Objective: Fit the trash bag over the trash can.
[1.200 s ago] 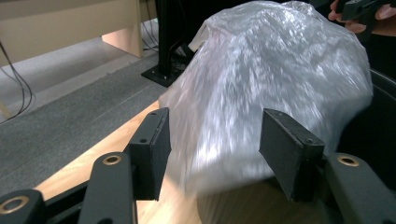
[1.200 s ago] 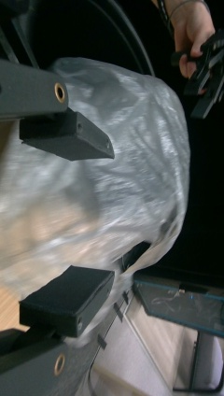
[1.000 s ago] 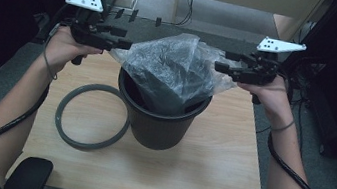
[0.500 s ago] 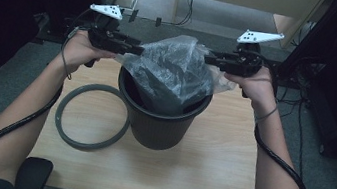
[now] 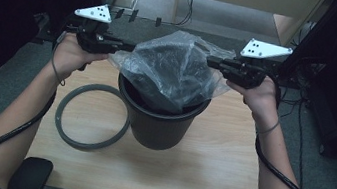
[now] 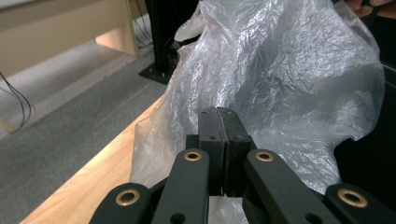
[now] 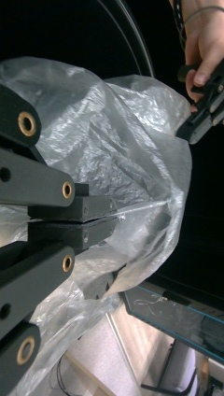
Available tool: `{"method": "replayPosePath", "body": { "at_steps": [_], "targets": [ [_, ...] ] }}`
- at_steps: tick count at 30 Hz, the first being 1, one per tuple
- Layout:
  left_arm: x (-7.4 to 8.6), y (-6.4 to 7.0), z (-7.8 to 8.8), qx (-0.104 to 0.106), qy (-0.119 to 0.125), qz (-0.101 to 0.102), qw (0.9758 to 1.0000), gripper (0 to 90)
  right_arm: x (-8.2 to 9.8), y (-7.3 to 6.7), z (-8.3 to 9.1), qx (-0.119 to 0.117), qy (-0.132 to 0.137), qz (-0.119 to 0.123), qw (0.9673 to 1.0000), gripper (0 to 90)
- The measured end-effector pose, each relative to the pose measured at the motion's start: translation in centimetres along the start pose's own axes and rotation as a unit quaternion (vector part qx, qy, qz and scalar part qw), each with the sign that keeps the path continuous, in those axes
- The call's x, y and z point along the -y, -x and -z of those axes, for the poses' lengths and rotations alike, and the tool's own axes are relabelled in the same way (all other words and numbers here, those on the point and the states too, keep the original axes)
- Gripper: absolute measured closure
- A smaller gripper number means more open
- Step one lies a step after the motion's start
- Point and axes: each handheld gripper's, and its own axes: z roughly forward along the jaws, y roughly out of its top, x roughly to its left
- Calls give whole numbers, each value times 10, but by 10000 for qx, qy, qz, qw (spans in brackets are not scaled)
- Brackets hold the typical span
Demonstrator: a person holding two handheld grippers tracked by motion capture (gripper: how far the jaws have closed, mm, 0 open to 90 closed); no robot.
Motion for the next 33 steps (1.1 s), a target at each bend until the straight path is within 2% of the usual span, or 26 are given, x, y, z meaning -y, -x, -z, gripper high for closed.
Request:
{"method": "replayPosePath", "body": {
  "at_steps": [6,9,17,24,29,33],
  "targets": [
    [11,20,14,8,119,-240,9996,894,11,-16,12,-92,61,99,9999,896],
    [17,28,19,37,131,-290,9995,894,15,-25,18,-155,110,143,9997,896],
    [32,43,27,110,89,-130,9998,898,31,-50,22,-516,-43,137,9986,892],
    [44,62,37,249,127,-135,9995,898,38,-70,27,-882,-99,79,9960,891],
    [55,72,43,320,135,-113,9993,899,45,-78,30,-1039,-154,41,9945,892],
    [62,77,43,400,15,-81,9992,900,49,-82,34,-1183,-184,-5,9928,900]
  ]
}}
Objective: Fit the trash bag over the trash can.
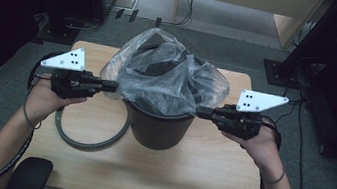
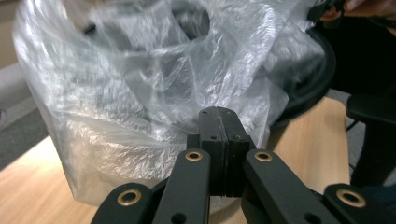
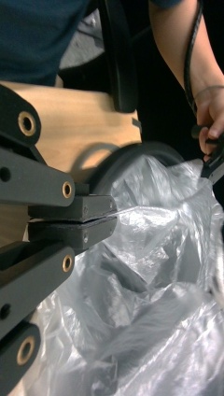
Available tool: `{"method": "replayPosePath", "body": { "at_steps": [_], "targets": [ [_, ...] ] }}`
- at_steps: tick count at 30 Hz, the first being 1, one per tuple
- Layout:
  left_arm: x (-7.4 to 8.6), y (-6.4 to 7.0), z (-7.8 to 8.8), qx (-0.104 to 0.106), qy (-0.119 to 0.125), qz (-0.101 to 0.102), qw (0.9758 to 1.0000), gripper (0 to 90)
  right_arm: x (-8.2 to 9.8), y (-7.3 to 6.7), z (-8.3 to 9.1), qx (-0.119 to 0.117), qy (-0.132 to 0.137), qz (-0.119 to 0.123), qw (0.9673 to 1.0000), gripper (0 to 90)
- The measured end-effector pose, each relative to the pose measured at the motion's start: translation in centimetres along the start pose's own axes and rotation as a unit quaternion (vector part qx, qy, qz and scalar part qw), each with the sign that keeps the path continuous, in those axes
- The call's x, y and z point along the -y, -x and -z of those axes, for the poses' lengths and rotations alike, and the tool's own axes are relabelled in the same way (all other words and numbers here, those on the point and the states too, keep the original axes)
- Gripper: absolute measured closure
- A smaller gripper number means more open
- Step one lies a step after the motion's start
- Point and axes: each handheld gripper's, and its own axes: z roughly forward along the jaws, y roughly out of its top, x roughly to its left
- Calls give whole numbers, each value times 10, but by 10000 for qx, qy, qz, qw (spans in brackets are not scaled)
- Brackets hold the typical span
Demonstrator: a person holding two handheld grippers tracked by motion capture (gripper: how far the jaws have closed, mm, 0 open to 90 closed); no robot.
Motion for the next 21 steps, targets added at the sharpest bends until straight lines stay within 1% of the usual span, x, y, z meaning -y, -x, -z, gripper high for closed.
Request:
{"method": "replayPosePath", "body": {
  "at_steps": [4,6,7,9,12,14,15,17,18,21],
  "targets": [
    [5,5,-4,60,-110,-48,9999,900,4,-6,-4,-166,-191,17,9997,900],
    [8,5,-7,85,-171,-29,9998,900,7,-7,-8,-223,-340,47,9992,900],
    [10,5,-8,90,-203,-32,9997,900,9,-7,-10,-256,-405,22,9988,900],
    [13,4,-10,116,-224,1,9997,900,11,-6,-14,-335,-433,-13,9985,900],
    [17,2,-12,189,-171,112,9996,900,14,-4,-16,-449,-412,-36,9981,900],
    [19,2,-14,230,-167,152,9995,900,15,-3,-17,-497,-385,-67,9980,900],
    [19,3,-15,239,-177,148,9994,900,16,-4,-18,-521,-425,-96,9977,900],
    [20,5,-17,292,-219,120,9993,900,17,-6,-21,-556,-513,-28,9971,900],
    [20,5,-19,305,-255,108,9992,900,17,-7,-24,-596,-585,18,9965,900],
    [23,6,-23,319,-357,84,9988,900,20,-10,-33,-610,-795,193,9948,900]
  ]
}}
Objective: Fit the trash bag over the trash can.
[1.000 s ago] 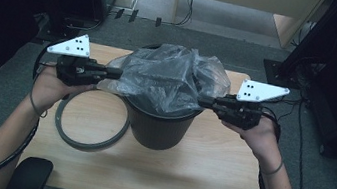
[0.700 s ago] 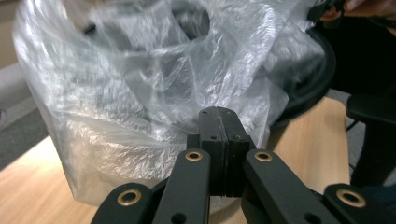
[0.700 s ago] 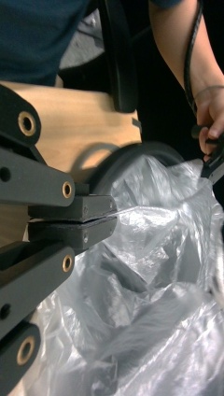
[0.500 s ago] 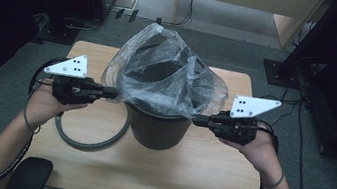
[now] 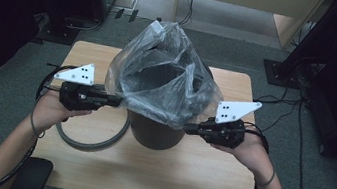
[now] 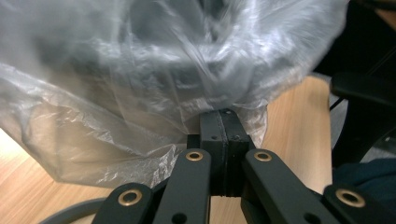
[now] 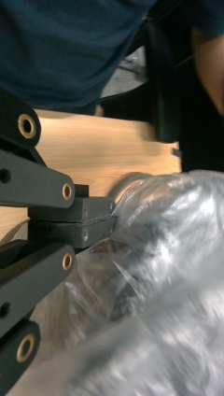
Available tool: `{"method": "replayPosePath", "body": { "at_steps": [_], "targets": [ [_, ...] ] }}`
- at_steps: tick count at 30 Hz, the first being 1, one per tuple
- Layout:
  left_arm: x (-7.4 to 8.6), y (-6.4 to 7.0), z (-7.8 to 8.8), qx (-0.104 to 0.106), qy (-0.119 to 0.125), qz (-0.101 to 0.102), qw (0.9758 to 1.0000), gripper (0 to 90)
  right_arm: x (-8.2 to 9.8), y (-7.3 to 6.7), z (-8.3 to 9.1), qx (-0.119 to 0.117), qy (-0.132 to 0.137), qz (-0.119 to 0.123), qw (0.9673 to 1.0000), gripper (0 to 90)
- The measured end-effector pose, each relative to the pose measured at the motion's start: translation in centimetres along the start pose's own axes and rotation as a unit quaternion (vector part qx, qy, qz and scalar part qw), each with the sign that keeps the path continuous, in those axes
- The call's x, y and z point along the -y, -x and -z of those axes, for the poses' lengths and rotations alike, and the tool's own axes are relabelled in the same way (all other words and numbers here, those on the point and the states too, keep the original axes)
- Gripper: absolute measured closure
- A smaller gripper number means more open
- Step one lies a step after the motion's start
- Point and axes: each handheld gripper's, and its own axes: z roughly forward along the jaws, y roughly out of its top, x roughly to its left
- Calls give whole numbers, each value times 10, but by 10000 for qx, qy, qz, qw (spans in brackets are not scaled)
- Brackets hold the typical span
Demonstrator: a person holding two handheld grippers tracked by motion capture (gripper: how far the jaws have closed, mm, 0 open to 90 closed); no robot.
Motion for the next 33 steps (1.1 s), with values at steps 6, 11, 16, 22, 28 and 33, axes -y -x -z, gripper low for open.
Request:
{"method": "replayPosePath", "body": {
  "at_steps": [6,11,16,22,28,33],
  "targets": [
    [8,-5,-5,-110,-228,35,9997,900,7,5,-12,23,-268,-64,9996,900],
    [16,-16,-2,-316,-278,192,9989,900,17,14,-13,193,-406,-163,9989,900],
    [19,-21,0,-356,-306,312,9984,900,26,22,-5,255,-375,-353,9983,900],
    [12,-18,9,-253,-54,318,9992,843,24,17,2,224,-224,-305,9990,798],
    [8,-20,22,-186,181,536,9982,711,20,12,21,281,66,-426,9987,636],
    [2,-19,34,-351,325,486,9977,641,17,5,44,451,401,-448,9972,583]
  ]
}}
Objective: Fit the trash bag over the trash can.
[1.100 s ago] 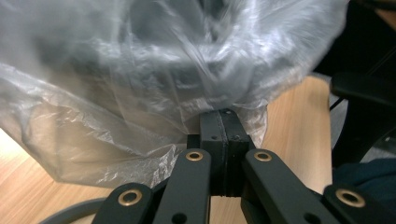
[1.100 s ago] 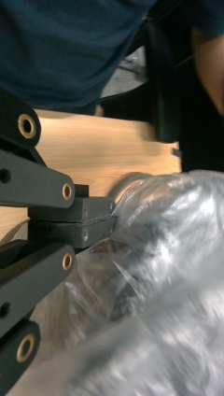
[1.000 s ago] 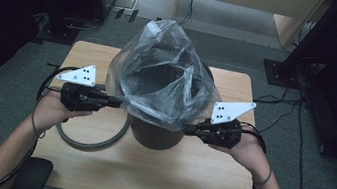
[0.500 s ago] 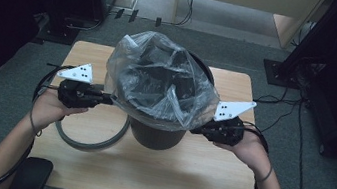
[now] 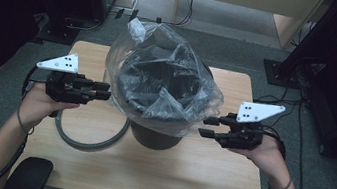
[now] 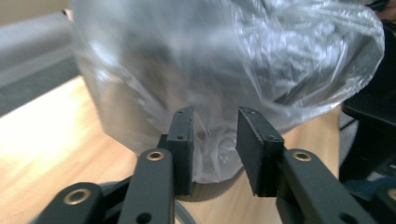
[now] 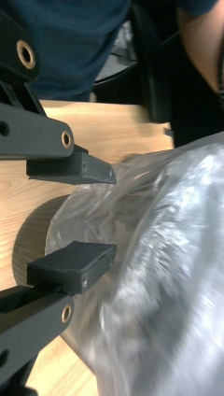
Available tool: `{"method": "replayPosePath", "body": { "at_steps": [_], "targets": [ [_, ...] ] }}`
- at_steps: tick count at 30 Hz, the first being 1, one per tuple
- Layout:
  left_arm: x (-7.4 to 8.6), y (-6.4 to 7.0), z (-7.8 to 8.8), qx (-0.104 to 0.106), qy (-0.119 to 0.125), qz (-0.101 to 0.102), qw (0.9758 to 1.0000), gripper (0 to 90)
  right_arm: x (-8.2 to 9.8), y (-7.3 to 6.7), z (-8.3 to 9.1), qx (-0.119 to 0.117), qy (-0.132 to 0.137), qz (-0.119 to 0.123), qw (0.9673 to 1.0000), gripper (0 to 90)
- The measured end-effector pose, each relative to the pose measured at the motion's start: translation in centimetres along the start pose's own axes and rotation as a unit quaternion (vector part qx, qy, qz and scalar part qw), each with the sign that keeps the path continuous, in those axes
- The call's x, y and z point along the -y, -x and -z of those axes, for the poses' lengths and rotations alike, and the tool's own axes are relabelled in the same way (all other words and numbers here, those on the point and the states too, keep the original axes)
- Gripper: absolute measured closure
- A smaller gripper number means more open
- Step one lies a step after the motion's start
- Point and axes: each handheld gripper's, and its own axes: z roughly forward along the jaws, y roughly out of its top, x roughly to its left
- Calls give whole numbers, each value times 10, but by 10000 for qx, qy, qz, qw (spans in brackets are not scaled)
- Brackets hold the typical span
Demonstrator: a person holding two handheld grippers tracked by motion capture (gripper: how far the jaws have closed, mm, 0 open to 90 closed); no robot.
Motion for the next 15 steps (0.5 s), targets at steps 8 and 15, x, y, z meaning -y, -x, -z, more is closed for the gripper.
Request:
{"method": "replayPosePath", "body": {
  "at_steps": [8,15],
  "targets": [
    [-16,-6,5,-339,109,-145,9993,548,-19,-6,27,606,429,244,9969,560],
    [-27,-17,-3,-498,126,-121,9986,480,-24,12,25,1110,606,121,9919,424]
  ]
}}
